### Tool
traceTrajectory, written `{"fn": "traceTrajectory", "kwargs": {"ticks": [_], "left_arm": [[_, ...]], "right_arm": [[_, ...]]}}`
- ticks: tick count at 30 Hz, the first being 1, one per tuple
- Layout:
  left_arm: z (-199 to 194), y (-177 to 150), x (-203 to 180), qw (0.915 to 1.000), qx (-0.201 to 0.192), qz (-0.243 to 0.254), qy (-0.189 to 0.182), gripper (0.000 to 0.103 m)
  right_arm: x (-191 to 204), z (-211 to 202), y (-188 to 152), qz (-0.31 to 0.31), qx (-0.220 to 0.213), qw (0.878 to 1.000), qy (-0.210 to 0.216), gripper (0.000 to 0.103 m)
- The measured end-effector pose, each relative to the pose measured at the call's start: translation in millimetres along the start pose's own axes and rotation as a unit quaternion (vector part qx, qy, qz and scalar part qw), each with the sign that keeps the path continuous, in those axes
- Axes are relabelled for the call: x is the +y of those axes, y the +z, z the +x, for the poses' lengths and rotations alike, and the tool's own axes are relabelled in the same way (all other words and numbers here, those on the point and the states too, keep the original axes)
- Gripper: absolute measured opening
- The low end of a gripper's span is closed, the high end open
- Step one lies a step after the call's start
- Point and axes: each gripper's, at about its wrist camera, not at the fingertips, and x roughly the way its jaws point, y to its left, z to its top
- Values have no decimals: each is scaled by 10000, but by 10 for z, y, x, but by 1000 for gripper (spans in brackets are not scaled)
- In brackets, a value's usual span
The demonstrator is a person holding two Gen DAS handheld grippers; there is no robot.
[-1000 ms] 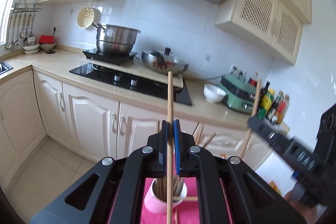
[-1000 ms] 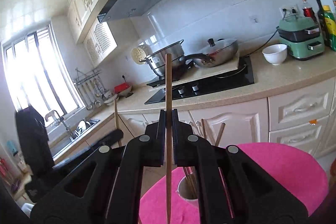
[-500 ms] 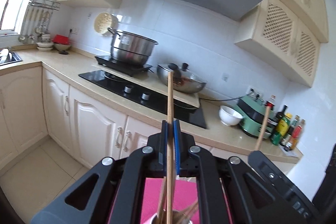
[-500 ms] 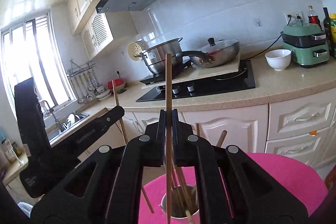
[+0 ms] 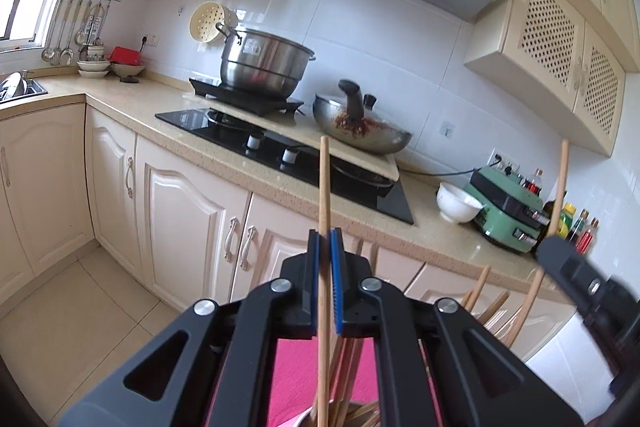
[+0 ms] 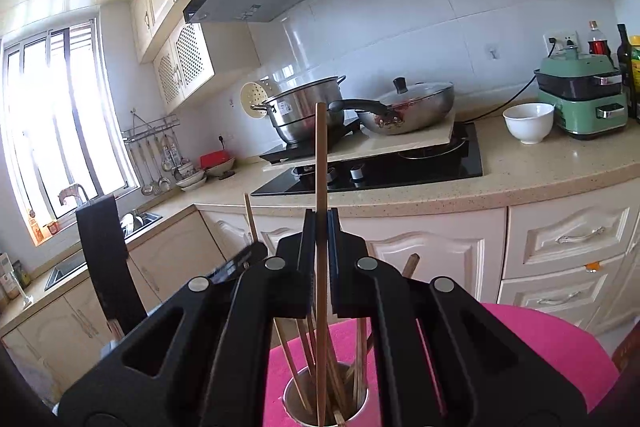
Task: Organize utensils
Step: 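Lift both held chopsticks upright over the pink cup, then open the left gripper to drop its chopstick into the cup while the right gripper lowers its own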
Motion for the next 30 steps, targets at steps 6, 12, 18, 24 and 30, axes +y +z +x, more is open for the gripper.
{"fn": "traceTrajectory", "kwargs": {"ticks": [6, 12, 18, 24, 30], "left_arm": [[16, -160, 65, 9997, 245, 68, 72, 6], [-103, -290, 123, 9988, 441, 185, 53, 6], [-200, -400, 103, 9974, 621, 356, -42, 6], [-264, -488, 109, 9959, 808, 401, -83, 6], [-327, -455, 98, 9955, 860, 371, -121, 6]], "right_arm": [[55, 1, -12, -113, -116, 9998, -72, 6], [108, 29, -50, -178, -177, 9996, -116, 6], [141, 46, -60, -298, -162, 9994, -88, 6], [211, 32, -88, -527, -61, 9986, -82, 6], [258, -74, -43, -767, -127, 9970, -24, 6]]}}
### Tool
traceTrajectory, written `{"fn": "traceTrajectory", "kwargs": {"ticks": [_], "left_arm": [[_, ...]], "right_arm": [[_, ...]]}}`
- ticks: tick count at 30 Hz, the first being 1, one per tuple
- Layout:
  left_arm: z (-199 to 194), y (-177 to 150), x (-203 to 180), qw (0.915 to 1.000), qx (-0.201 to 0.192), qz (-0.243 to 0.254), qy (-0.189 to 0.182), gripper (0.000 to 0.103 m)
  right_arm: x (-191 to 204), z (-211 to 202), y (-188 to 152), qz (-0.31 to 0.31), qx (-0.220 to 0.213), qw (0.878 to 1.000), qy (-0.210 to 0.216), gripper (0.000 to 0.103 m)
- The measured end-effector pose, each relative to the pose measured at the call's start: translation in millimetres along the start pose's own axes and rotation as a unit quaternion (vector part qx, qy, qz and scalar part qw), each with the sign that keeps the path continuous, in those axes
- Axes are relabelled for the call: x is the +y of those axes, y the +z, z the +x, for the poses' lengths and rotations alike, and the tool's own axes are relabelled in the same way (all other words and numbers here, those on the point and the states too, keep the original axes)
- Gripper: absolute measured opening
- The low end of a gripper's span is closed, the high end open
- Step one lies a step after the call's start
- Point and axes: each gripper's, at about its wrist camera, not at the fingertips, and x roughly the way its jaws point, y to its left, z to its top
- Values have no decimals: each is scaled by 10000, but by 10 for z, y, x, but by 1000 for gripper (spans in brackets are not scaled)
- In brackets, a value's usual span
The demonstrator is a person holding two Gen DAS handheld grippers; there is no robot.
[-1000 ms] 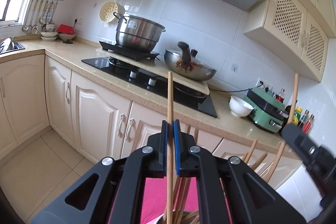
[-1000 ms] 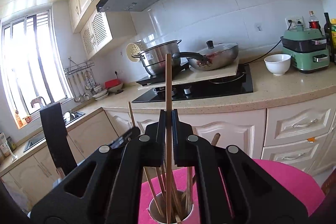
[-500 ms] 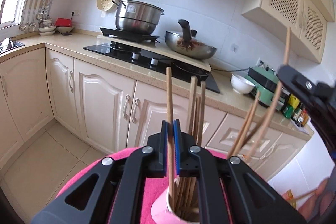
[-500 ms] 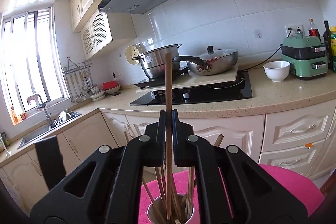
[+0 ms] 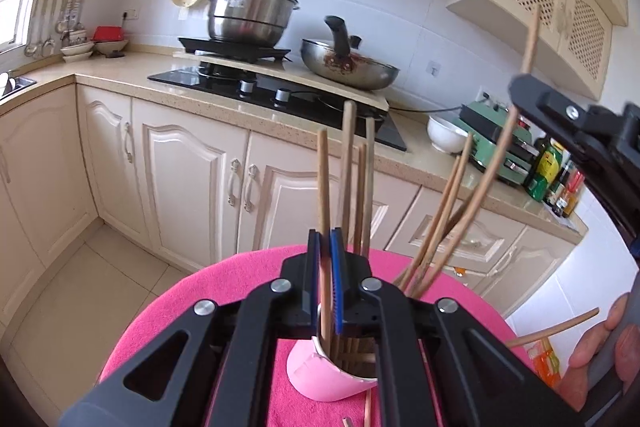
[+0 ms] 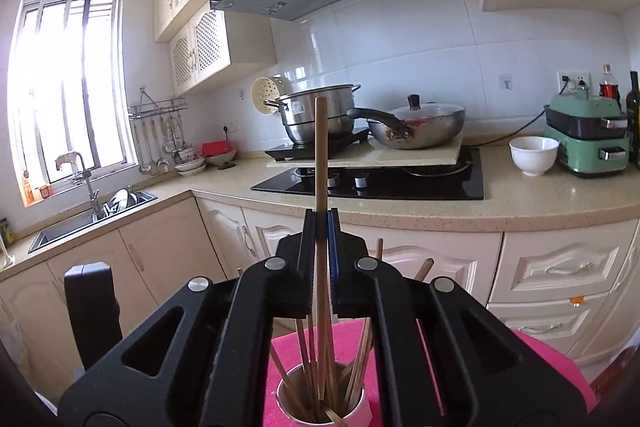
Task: Organize utensils
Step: 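Open the left gripper to drop its chopstick into the cup while the right gripper lowers its own, then open the right gripper to release its chopstick into the pink cup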
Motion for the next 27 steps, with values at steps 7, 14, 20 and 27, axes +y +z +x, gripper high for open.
{"fn": "traceTrajectory", "kwargs": {"ticks": [7, 14, 20, 27], "left_arm": [[-145, 68, 50, 9999, 3, -105, -14, 11], [-281, 100, 92, 9997, -34, -66, 218, 21], [-314, 103, 152, 9994, 48, -16, 332, 21], [-323, 85, 168, 9991, 108, 77, 409, 21]], "right_arm": [[91, -117, 69, -134, -51, 9998, 113, 6], [259, -105, 1, -337, 39, 9994, 97, 7], [330, -2, -174, -464, 277, 9985, 0, 7], [336, 67, -327, -612, 512, 9968, -92, 7]]}}
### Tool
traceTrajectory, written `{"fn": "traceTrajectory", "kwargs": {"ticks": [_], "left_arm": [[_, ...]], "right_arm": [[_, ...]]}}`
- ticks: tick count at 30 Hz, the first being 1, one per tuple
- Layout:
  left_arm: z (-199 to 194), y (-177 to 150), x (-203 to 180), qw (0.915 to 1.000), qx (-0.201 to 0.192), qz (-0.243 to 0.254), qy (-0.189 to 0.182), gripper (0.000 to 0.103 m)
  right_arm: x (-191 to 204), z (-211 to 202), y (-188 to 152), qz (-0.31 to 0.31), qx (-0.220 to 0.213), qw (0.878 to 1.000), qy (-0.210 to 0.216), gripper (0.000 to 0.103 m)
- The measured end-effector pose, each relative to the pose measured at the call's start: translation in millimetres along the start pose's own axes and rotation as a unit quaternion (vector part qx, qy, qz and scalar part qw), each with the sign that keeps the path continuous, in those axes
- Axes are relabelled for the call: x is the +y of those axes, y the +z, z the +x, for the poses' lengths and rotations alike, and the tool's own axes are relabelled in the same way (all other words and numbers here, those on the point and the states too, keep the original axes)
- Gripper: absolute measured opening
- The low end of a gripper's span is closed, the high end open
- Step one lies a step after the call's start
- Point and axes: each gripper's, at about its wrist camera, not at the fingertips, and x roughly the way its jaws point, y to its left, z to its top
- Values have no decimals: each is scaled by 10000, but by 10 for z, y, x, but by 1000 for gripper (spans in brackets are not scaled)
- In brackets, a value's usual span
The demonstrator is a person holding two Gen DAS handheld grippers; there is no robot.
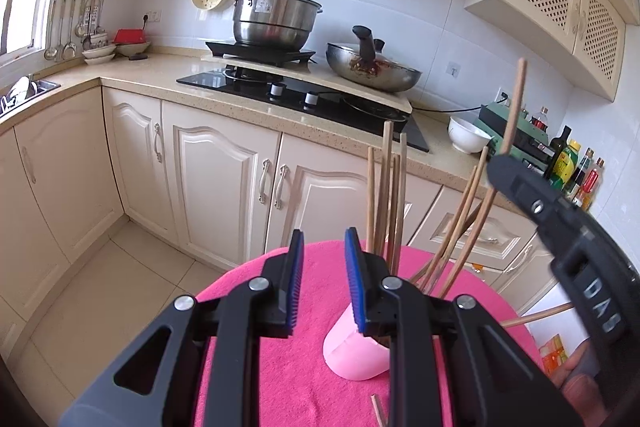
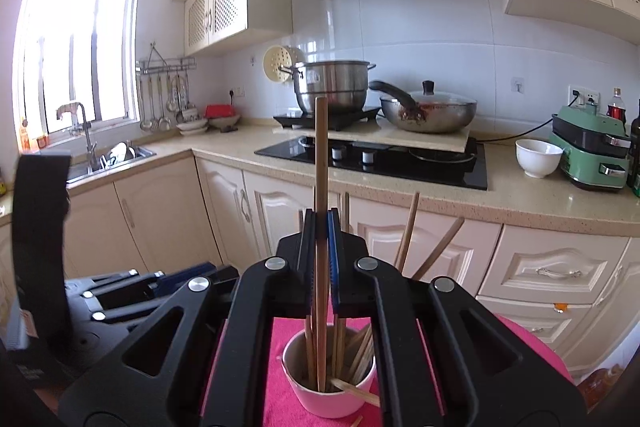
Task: Organize utensils
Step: 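Open the right gripper to release its chopstick into the pink cup, then lower the right gripper onto a loose chopstick and close while the left gripper grasps another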
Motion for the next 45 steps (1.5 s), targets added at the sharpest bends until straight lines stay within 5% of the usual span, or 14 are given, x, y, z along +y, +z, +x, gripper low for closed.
{"fn": "traceTrajectory", "kwargs": {"ticks": [13, 23, 26, 29, 39, 45], "left_arm": [[-45, -61, 32, 9993, 203, 272, 182, 21], [-219, -50, 105, 9990, 269, 313, 164, 21], [-282, -41, 111, 9990, 271, 332, 112, 21], [-339, -31, 106, 9990, 268, 344, 57, 21], [-545, -40, -22, 9978, 334, 500, -278, 21], [-544, -251, -191, 9933, 772, 682, -515, 21]], "right_arm": [[62, 88, -326, -324, 602, 9975, -171, 7], [171, -25, -254, -345, 527, 9975, -333, 7], [208, -94, -205, -366, 468, 9974, -403, 16], [245, -199, -144, -414, 326, 9971, -542, 48], [264, -701, 142, -458, -107, 9940, -991, 50], [128, -1022, 61, -306, 27, 9899, -1383, 50]]}}
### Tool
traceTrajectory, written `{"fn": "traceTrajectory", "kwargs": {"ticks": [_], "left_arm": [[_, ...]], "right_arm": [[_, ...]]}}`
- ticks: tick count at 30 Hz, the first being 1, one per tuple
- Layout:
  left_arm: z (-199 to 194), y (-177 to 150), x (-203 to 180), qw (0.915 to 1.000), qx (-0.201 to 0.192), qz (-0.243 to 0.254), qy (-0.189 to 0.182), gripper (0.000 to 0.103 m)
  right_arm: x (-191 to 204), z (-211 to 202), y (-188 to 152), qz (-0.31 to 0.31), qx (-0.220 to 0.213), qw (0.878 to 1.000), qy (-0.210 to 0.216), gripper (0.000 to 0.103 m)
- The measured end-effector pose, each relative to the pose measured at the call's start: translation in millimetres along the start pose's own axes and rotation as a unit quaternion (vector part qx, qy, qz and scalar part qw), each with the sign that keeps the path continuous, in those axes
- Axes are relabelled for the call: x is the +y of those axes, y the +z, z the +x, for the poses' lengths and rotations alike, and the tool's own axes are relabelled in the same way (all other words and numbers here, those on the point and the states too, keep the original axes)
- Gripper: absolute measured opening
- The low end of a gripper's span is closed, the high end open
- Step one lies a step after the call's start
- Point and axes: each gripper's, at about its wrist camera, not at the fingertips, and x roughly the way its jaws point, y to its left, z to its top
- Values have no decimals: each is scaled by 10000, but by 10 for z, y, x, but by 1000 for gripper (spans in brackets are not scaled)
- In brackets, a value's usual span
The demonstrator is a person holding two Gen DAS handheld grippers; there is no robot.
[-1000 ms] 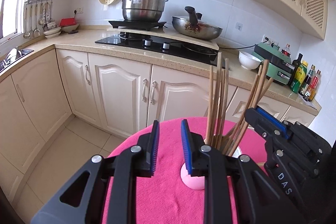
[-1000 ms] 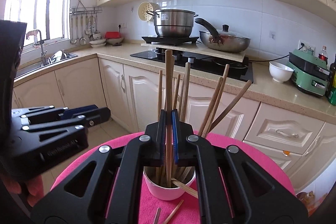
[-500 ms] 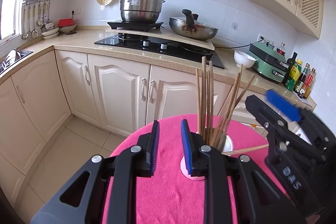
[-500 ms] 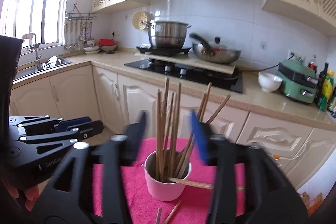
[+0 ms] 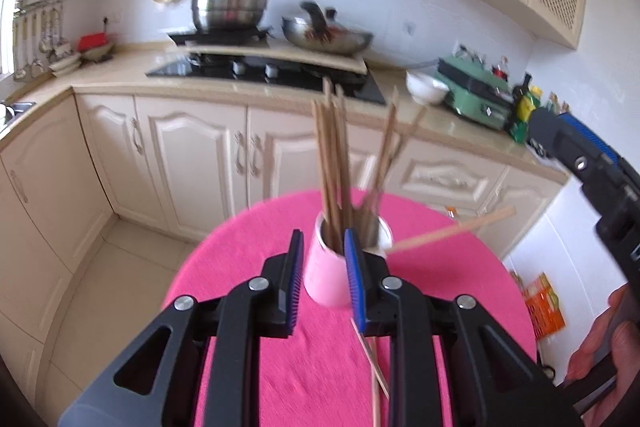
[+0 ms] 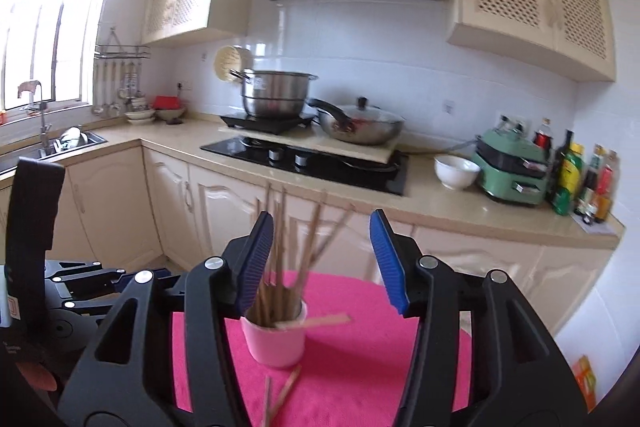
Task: Organize utensils
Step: 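Lower the right gripper onto a loose chopstick and close while the left gripper grasps another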
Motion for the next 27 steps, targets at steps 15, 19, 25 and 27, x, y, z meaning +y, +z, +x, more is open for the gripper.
{"fn": "traceTrajectory", "kwargs": {"ticks": [15, 19, 25, 27], "left_arm": [[278, -526, -175, 9965, 756, 315, 186, 21], [304, -555, -95, 9959, 834, 216, 288, 21], [354, -597, -5, 9947, 949, 122, 390, 21], [369, -611, 11, 9943, 981, 103, 400, 21]], "right_arm": [[-39, 388, -1133, 402, 2677, 9614, 483, 42], [87, 581, -1367, 364, 3287, 9404, 788, 33], [218, 769, -1557, 379, 3772, 9190, 1085, 32], [241, 804, -1610, 397, 3883, 9137, 1132, 29]]}}
